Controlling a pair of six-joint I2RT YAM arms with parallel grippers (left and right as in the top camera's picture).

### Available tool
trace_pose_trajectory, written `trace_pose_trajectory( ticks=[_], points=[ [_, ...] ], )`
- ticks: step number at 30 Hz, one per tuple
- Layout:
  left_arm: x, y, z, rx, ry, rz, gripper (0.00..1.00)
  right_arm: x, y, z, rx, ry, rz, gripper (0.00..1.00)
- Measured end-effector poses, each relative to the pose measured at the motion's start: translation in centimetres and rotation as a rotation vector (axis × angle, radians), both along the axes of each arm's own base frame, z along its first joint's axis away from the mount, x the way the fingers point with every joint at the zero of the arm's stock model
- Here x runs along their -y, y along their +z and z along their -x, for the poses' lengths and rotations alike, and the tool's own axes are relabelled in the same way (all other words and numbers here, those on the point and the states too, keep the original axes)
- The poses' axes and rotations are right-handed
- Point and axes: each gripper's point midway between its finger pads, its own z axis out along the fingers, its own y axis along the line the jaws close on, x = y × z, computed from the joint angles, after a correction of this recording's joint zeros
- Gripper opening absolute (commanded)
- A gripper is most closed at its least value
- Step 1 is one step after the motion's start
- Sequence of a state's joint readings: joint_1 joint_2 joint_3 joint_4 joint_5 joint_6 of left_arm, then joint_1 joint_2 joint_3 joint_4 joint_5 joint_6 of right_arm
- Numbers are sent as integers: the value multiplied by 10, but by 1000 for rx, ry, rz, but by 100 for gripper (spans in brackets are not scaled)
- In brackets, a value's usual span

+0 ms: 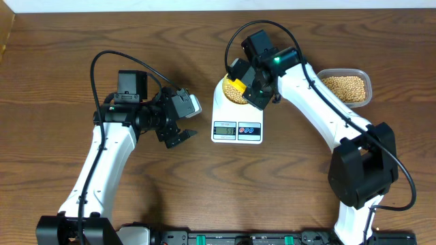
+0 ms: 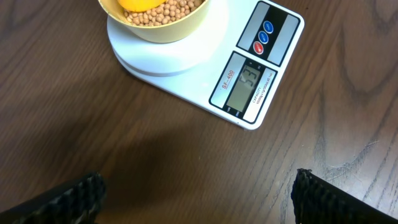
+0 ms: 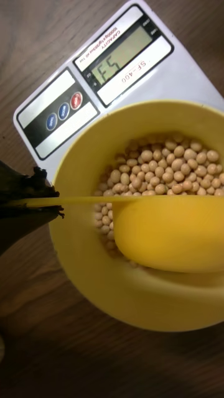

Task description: Scoop item into bowl and weigh 50g on scale

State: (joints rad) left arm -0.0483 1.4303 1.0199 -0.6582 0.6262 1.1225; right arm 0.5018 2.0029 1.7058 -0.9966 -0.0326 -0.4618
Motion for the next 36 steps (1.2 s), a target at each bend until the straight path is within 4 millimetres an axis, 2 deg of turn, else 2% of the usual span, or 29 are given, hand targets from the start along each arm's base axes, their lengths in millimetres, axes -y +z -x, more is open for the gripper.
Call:
trace_pose_trajectory(
  ticks=[22,36],
  points=[
    [0,0,0,0,0,0,98,-13,1,10,-58,3,-85,1],
    [0,0,0,0,0,0,98,-7,4,12,-151,-54,-205,1]
  ],
)
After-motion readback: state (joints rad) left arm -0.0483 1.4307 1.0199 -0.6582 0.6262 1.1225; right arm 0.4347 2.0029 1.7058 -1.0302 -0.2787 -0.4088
